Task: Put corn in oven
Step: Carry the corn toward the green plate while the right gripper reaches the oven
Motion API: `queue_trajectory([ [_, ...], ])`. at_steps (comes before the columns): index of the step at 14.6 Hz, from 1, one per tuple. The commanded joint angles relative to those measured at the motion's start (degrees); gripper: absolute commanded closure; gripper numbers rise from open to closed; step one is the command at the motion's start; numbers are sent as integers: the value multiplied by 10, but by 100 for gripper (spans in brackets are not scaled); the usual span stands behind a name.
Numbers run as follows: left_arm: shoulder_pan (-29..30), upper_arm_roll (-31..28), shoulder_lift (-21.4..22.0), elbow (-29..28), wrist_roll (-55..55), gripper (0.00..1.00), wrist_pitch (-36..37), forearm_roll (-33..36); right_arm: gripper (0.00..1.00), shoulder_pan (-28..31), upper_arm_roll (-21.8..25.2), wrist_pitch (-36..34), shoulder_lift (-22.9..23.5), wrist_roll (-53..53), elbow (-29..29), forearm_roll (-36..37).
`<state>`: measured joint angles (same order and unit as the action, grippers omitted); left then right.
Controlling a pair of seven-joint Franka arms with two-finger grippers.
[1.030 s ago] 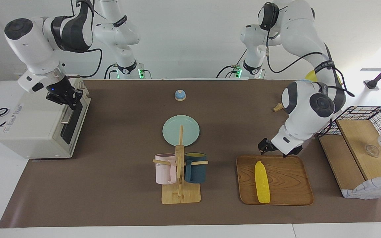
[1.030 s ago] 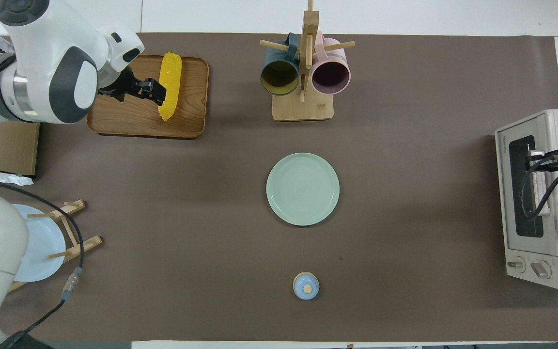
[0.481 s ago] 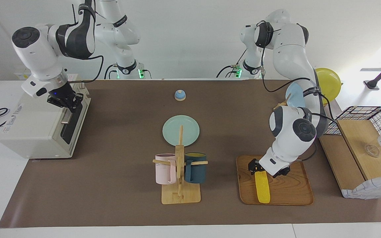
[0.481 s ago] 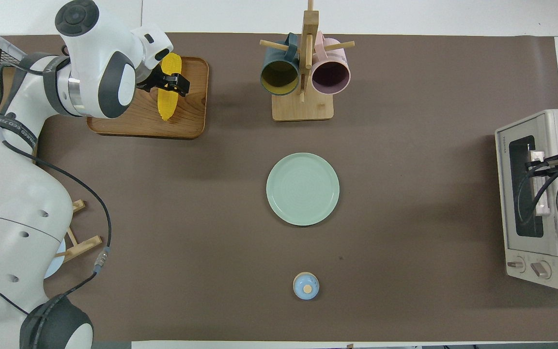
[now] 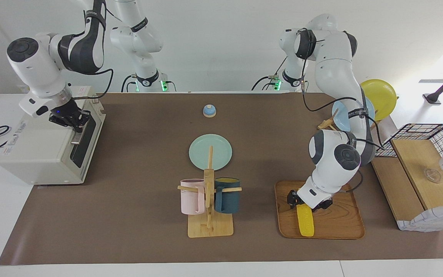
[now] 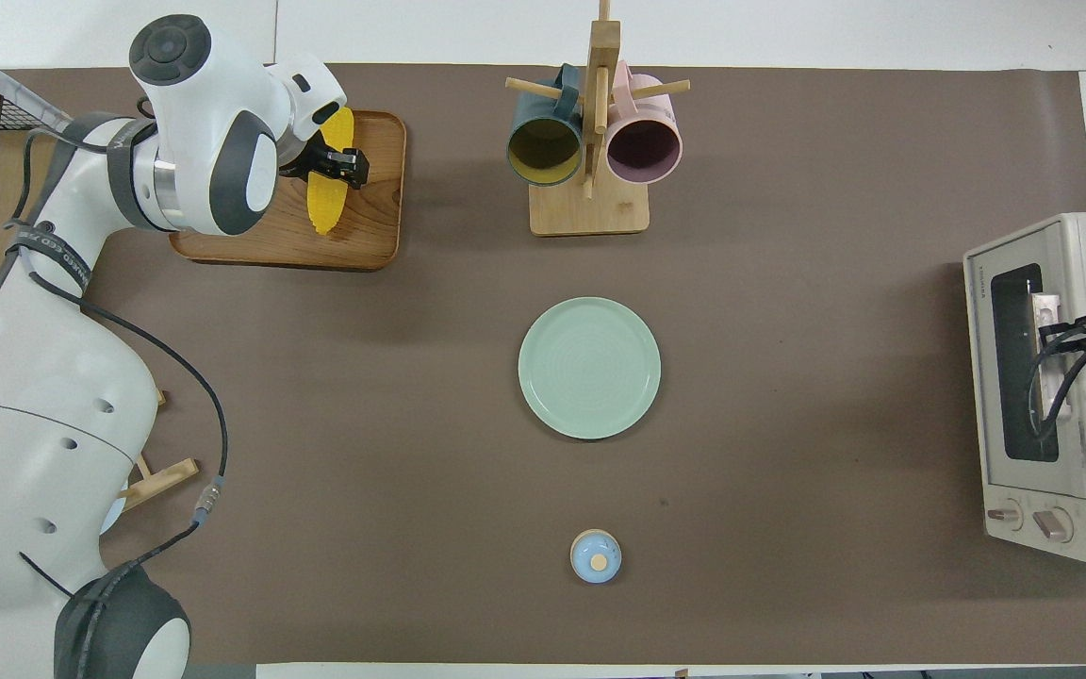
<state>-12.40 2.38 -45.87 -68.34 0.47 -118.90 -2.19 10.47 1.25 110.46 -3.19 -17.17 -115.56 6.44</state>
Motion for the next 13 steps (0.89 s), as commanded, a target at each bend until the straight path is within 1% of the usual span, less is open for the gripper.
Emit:
queue_trajectory([
  [1, -2, -5, 8, -3, 1, 100, 4, -3, 100, 9, -4, 14, -3, -16, -20, 13],
  [3, -3, -4, 29, -3, 0, 100, 34, -9, 100, 5, -5, 14, -2, -16, -20, 12],
  [4, -3, -4, 51, -5, -3, 100, 55, -15, 100, 3, -5, 15, -3, -16, -21, 11],
  [5, -4, -4, 82, -19, -8, 100, 88, -27, 100, 1, -5, 16, -2, -13, -21, 9],
  [6, -10, -4, 117, -50, -35, 100, 107, -31, 100, -5, -5, 20, 4, -10, -25, 5],
  [7, -36, -4, 170, -110, -69, 100, 111, -31, 100, -9, -5, 46, 8, -9, -36, 3],
  [8, -62, -4, 229, -188, -100, 100, 104, -32, 100, -18, -5, 72, 9, -7, -54, 2],
  [9, -88, -4, 271, -248, -135, 100, 83, -32, 100, -31, -5, 87, 12, 4, -63, 1],
  [10, -116, -3, 299, -288, -168, 100, 62, -33, 100, -34, -6, 91, 18, 19, -65, 1],
  [12, -184, -3, 323, -337, -241, 100, 27, -36, 100, -61, -7, 105, 26, 34, -65, -6],
  [13, -217, -3, 333, -365, -279, 100, -9, -37, 100, -63, -7, 110, 34, 42, -66, -6],
])
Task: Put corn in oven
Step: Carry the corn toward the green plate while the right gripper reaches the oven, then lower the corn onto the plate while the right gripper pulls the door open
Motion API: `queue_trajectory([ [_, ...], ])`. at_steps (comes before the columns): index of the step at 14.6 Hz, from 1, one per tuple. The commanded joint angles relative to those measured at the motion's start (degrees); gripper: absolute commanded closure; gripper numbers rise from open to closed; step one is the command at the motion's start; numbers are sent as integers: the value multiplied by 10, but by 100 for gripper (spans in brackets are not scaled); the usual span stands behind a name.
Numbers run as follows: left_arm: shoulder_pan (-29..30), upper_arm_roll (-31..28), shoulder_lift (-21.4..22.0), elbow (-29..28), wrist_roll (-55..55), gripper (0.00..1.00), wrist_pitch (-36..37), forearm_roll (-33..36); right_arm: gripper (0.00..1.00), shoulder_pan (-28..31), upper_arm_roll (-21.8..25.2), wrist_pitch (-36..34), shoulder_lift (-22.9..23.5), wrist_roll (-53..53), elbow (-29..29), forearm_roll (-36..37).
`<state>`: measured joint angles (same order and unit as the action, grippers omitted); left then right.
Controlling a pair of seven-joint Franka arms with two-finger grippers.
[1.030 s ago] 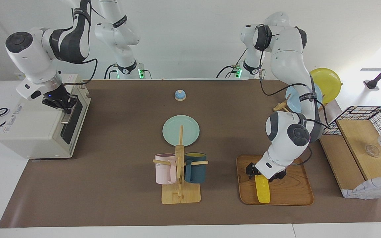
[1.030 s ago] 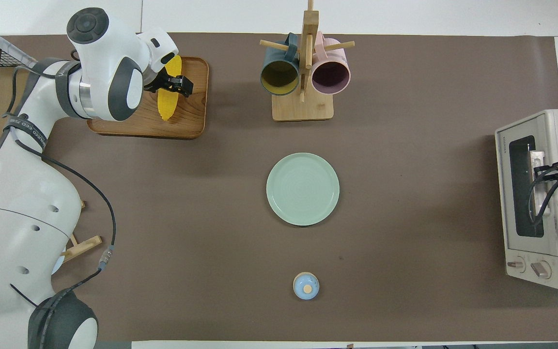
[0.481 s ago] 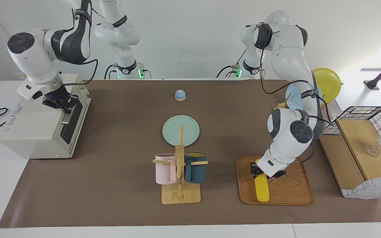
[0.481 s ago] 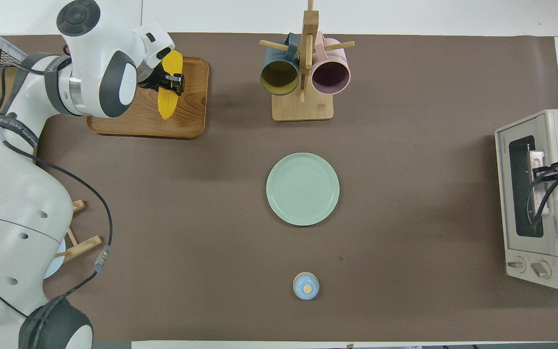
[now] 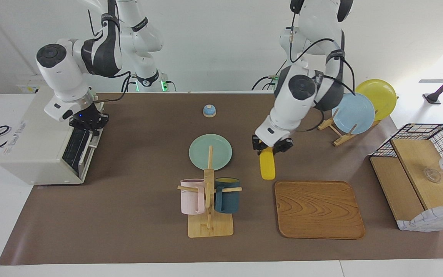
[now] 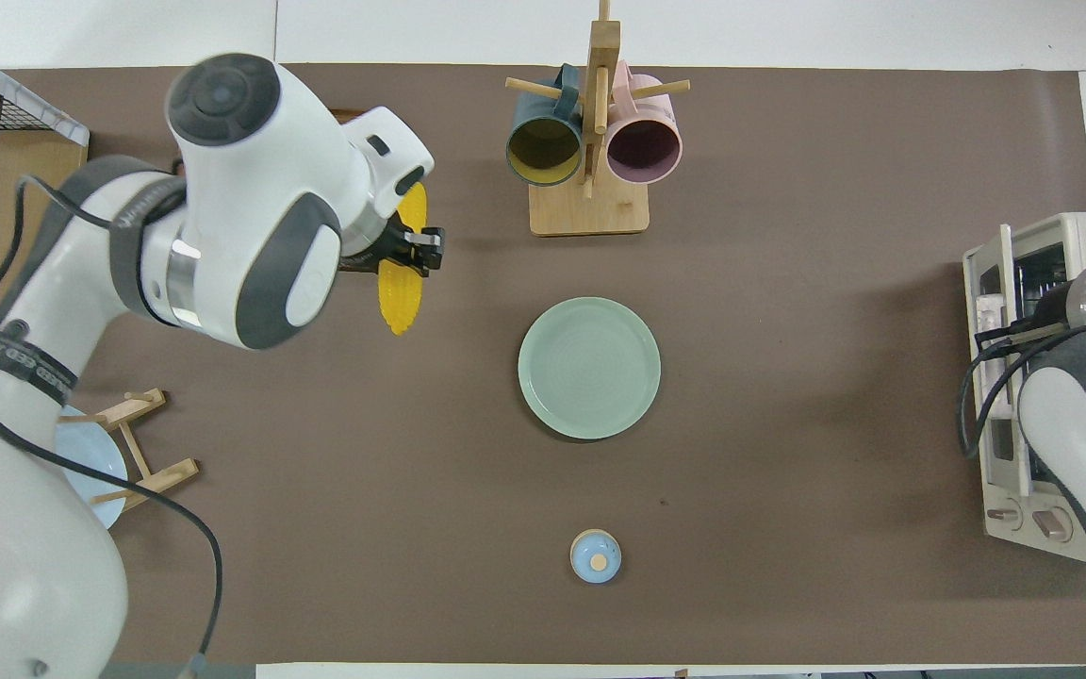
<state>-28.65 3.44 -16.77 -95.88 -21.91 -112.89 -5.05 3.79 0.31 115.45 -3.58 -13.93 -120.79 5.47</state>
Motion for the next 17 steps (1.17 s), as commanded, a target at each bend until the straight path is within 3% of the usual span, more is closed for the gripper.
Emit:
queue_trajectory([
  [1, -81, -13, 50, -113, -88, 100, -113, -8, 100, -1, 2, 69, 42, 15, -15, 3],
  [3, -146, -13, 44, -157, -168, 100, -220, -8, 100, -3, 2, 96, 53, 15, -28, 2],
  [5, -178, -14, -1, -160, -197, 100, -296, -8, 100, -3, 2, 129, 62, 17, -46, 2],
  [8, -184, -15, -33, -157, -192, 100, -331, -8, 100, -8, 1, 172, 60, 23, -74, -7],
  [13, -182, -14, -42, -160, -176, 100, -328, -8, 100, -14, -2, 210, 68, 53, -95, -9],
  [14, -182, -15, -42, -158, -176, 69, -326, -8, 100, -13, -2, 214, 76, 57, -96, -9],
  [15, -183, -16, -40, -158, -176, 1, -324, -8, 100, -13, -2, 221, 81, 57, -99, -9],
  [17, -174, -17, -25, -153, -173, 0, -292, -8, 100, -12, -2, 232, 95, 56, -105, -10],
])
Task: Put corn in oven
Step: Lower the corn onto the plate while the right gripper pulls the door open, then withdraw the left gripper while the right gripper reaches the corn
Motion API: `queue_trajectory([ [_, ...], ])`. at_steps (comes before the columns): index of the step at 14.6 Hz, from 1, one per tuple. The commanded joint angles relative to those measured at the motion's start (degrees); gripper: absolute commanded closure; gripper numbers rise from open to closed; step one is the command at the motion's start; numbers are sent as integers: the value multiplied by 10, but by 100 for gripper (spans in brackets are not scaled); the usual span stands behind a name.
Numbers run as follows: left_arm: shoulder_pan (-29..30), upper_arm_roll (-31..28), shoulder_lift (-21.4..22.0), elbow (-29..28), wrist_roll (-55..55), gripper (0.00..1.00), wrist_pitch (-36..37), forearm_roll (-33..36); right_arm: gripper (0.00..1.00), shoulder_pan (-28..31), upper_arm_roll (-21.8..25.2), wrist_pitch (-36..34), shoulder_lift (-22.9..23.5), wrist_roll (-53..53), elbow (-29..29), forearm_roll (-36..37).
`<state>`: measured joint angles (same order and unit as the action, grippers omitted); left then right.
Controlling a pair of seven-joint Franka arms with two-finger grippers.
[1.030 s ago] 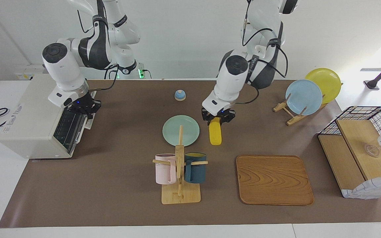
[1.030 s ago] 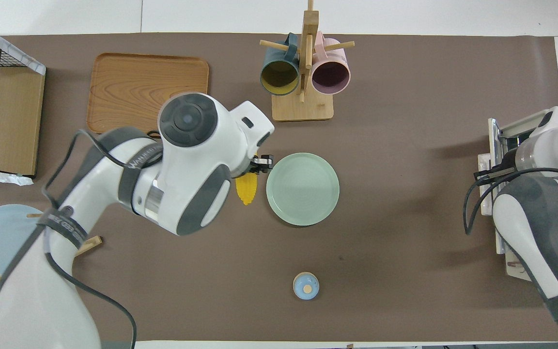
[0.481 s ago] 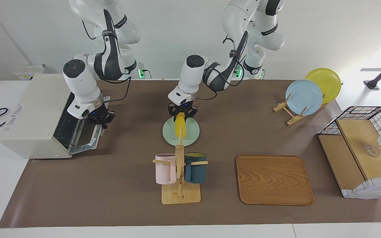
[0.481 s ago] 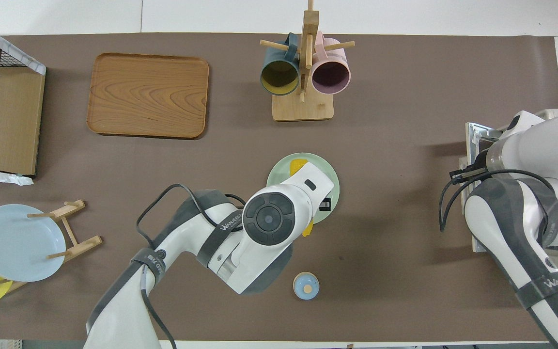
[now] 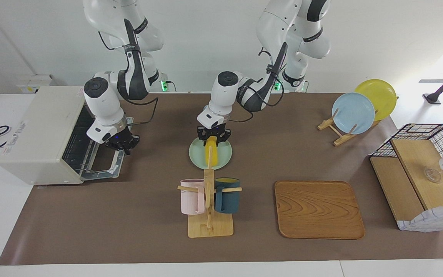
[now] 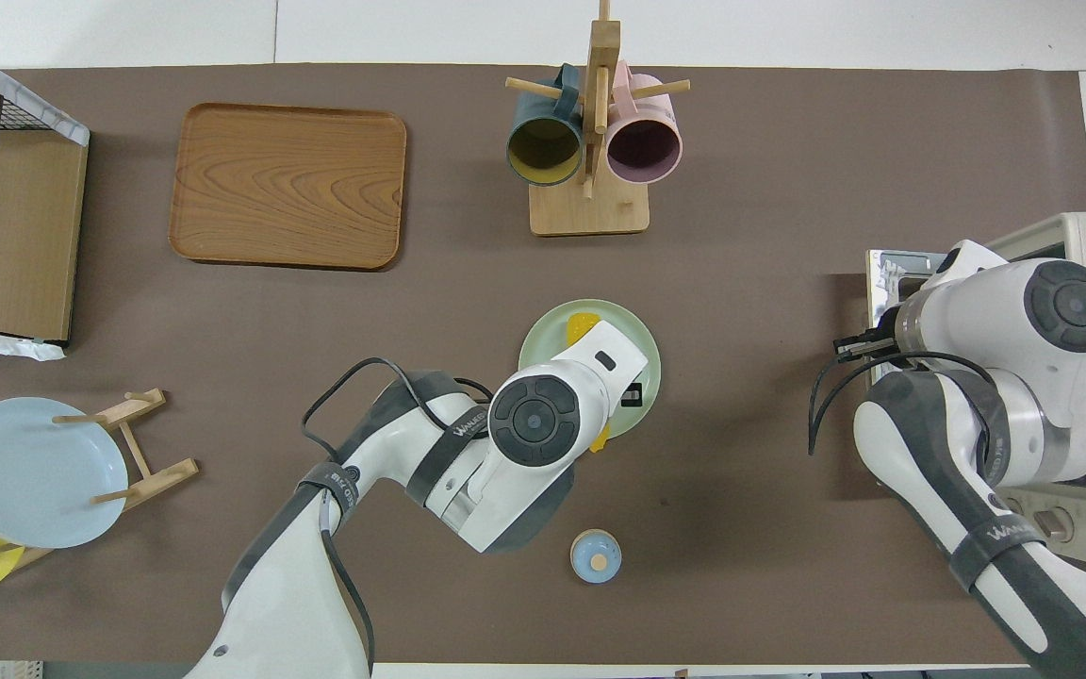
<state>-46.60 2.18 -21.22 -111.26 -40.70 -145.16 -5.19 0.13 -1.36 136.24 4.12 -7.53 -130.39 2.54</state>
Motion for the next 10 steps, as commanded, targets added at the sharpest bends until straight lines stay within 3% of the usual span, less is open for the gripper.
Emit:
queue_trajectory([
  [1, 18, -5, 37, 2, 18, 0, 50, -6, 100, 24, 15, 32, 22, -7, -10, 19],
  [5, 97, -4, 114, 23, 59, 0, 172, -6, 100, 22, 3, 37, 40, -7, -7, -26],
  [8, 163, -7, 137, 74, 85, 0, 270, -2, 100, 22, -13, 36, 41, 8, -3, -52],
  [9, 197, -7, 143, 95, 105, 0, 303, -1, 93, 22, -24, 36, 42, 18, 1, -67],
  [10, 232, -7, 148, 115, 126, 0, 331, -1, 72, 22, -46, 32, 47, 27, 20, -84],
])
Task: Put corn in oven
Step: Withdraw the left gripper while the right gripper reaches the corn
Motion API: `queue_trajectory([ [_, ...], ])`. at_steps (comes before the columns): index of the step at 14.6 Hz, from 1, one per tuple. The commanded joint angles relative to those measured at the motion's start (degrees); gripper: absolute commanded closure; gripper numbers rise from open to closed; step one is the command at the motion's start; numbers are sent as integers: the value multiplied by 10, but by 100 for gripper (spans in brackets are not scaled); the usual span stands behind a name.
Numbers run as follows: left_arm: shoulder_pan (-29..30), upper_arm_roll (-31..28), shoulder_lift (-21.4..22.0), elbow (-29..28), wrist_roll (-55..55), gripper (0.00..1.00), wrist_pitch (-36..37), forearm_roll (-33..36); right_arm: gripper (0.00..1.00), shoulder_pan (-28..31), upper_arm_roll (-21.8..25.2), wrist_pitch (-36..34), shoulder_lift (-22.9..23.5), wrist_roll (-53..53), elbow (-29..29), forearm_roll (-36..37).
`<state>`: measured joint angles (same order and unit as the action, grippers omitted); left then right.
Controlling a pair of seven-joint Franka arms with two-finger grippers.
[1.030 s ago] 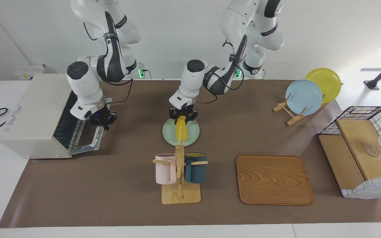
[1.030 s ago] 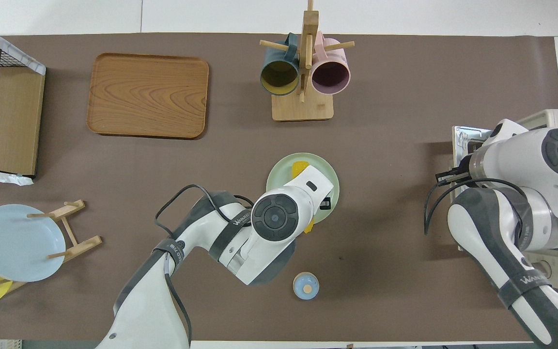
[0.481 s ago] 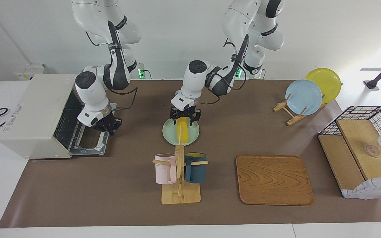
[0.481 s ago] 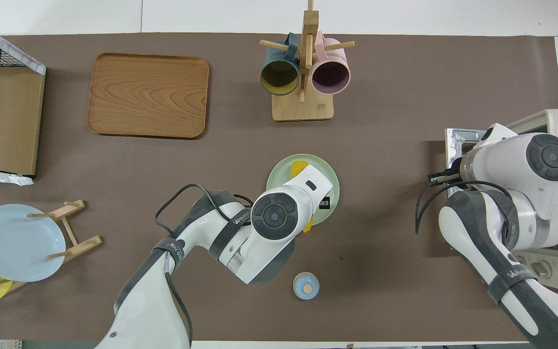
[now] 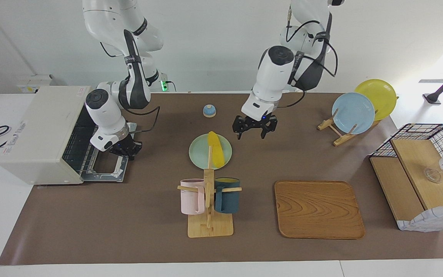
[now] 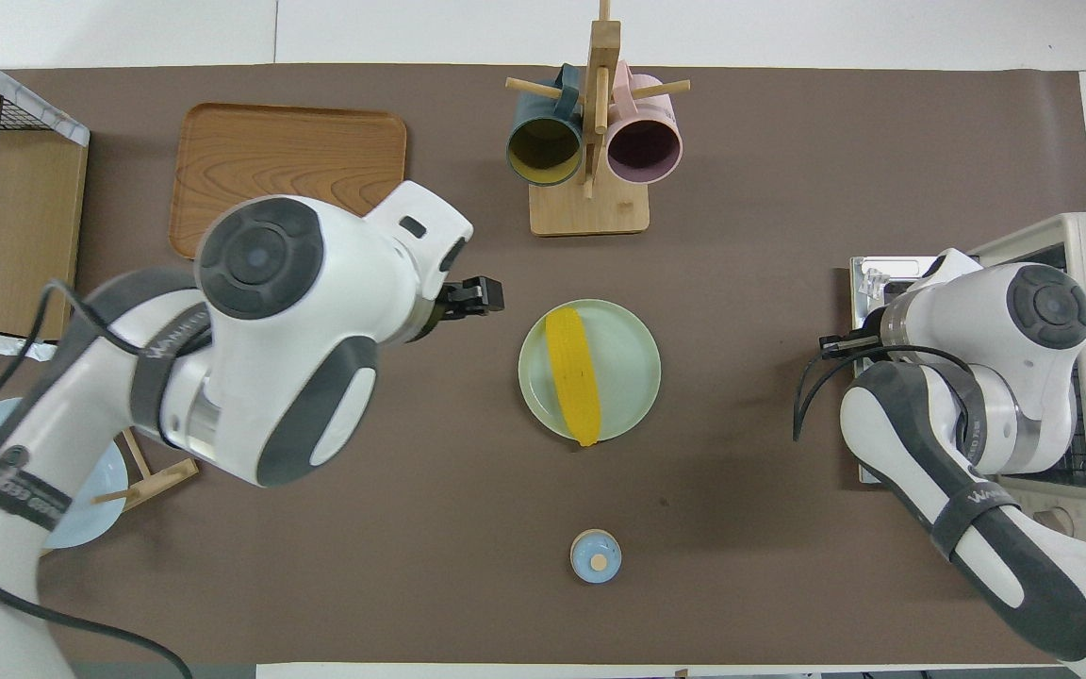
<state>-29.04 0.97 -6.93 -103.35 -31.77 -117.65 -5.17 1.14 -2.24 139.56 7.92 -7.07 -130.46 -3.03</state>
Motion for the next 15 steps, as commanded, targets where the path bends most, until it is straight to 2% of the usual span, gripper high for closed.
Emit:
queue_trajectory([
  [1, 89, 5, 8, 58, 62, 0, 87, 0, 61, 12, -72, -9, 10, 48, 44, -32],
  [3, 146, 5, 10, 96, 162, 0, 159, 2, 50, 6, -123, -40, 15, 139, 90, -23],
  [5, 209, 5, 18, 125, 244, 0, 225, 3, 51, -55, -123, -80, 24, 211, 136, -12],
  [6, 223, 5, 24, 142, 246, 0, 257, 3, 55, -71, -123, -93, 31, 262, 161, 2],
  [9, 239, -1, 42, 165, 246, 0, 328, 14, 57, -163, -123, -94, 63, 415, 211, 43],
  [11, 243, 0, 58, 165, 247, 0, 346, 24, 57, -228, -123, -95, 122, 505, 268, 71],
  [12, 243, 1, 63, 163, 247, 0, 351, 25, 57, -251, -123, -90, 152, 548, 290, 113],
  [13, 243, 1, 68, 154, 247, 0, 348, 24, 57, -259, -124, -83, 168, 582, 296, 147],
  [15, 243, 1, 81, 125, 248, 0, 316, 24, 57, -263, -126, -68, 177, 601, 290, 160],
])
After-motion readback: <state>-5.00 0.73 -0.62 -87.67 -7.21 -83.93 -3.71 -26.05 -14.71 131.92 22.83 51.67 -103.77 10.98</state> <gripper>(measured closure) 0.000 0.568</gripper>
